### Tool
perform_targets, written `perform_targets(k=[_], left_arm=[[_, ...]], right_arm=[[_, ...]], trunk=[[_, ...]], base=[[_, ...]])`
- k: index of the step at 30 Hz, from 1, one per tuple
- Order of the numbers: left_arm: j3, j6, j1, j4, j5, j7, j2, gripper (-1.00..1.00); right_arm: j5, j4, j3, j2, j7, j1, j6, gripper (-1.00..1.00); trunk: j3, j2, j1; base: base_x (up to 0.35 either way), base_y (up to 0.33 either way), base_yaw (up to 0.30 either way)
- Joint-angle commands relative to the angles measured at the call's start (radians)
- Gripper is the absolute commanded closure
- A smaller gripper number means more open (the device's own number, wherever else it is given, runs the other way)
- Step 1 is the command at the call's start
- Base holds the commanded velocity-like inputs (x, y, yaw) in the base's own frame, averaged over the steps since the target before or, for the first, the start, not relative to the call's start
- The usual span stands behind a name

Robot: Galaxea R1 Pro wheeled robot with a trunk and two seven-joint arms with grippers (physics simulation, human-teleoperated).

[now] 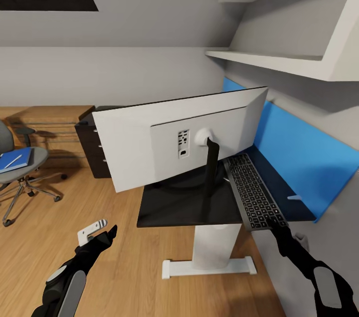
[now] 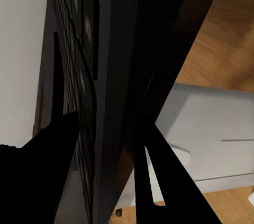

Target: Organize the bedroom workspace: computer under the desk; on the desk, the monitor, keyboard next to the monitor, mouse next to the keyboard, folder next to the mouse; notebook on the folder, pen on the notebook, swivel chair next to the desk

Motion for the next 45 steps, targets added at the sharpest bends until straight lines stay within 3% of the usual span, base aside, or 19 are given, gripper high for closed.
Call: perform_targets(k=[1, 26, 45], left_arm=[[0.001, 0.005, 0.000, -0.002, 0.011, 0.006, -0.001, -1.00], [0.001, 0.005, 0.000, -0.002, 0.012, 0.005, 0.000, -1.00], [0.002, 0.005, 0.000, -0.002, 0.009, 0.005, 0.002, -1.00]], right_arm=[[0.002, 0.000, -0.003, 0.000, 0.001, -0.001, 0.007, 1.00], [0.004, -0.002, -0.003, -0.001, 0.001, -0.001, 0.007, 1.00], [0.004, -0.002, -0.003, -0.001, 0.001, -0.001, 0.007, 1.00]], trunk=[[-0.001, 0.000, 0.000], [0.009, 0.021, -0.012], [0.009, 0.021, -0.012]], base=[[0.000, 0.000, 0.000], [-0.001, 0.000, 0.000], [-0.114, 0.000, 0.000]])
